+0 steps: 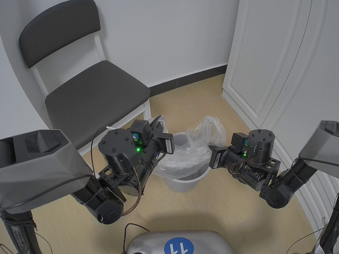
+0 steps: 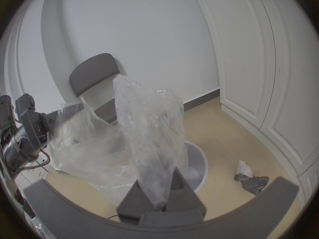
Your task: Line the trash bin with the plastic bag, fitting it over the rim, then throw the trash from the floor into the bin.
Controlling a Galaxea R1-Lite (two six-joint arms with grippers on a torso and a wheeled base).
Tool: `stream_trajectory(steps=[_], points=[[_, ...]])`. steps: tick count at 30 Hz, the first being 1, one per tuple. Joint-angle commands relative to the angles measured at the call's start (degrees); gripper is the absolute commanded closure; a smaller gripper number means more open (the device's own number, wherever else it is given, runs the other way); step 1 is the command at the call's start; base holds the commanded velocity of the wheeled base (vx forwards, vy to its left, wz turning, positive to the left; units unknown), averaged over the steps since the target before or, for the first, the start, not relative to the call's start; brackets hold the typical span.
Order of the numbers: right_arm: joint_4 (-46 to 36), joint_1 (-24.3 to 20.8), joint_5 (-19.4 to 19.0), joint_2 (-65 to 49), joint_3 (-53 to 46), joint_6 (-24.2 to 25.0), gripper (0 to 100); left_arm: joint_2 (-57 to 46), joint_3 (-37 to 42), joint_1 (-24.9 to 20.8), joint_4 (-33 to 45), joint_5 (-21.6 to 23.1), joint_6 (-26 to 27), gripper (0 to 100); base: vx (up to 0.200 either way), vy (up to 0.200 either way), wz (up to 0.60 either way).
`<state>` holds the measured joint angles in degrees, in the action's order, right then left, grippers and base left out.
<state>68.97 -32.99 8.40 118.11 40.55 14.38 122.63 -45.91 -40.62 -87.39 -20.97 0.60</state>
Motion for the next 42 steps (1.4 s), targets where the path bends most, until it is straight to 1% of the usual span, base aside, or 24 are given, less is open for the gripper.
stream_trajectory(steps=[1,5,10,16,18,22,23,25,32,42], points=[[0.7,1.1,-0.7,4.4,2.5,1.9,100,4.6,-4.2,0.4,0.7,0.0,-0.2,100,0.0,0.0,0.0],[2.2,1.9,-1.4,6.6,3.4,3.8,100,6.1,-8.3,0.6,3.5,0.0,-0.2,100,0.0,0.0,0.0],[2.3,2.4,-2.2,7.8,3.5,3.9,100,7.5,-11.5,0.5,6.6,0.1,-0.3,100,0.0,0.0,0.0],[2.3,3.6,-2.2,8.9,4.2,3.8,100,9.8,-14.6,0.1,7.7,0.2,-0.8,100,0.0,0.0,0.0],[2.3,4.4,-2.4,9.1,4.3,3.8,100,10.4,-16.0,-0.2,8.2,0.4,-0.8,100,0.0,0.0,0.0],[2.3,6.1,-3.1,9.2,4.4,3.5,100,12.5,-21.8,-0.6,10.8,0.4,-0.9,100,0.0,0.0,0.0],[2.3,6.2,-3.1,9.2,4.4,3.5,100,12.6,-21.9,-0.6,10.8,0.4,-0.9,100,0.0,0.0,0.0],[2.3,7.2,-3.2,9.4,5.1,3.5,100,14.1,-25.6,-0.6,12.3,0.4,-1.4,100,0.0,0.0,0.0],[2.3,10.2,-3.4,12.3,7.7,3.3,100,16.8,-31.1,-0.1,16.0,0.5,-3.2,100,0.0,0.0,0.0],[2.4,10.5,-3.5,13.9,8.1,3.5,100,19.2,-32.8,1.2,18.8,0.6,-5.0,100,0.0,0.0,0.0]])
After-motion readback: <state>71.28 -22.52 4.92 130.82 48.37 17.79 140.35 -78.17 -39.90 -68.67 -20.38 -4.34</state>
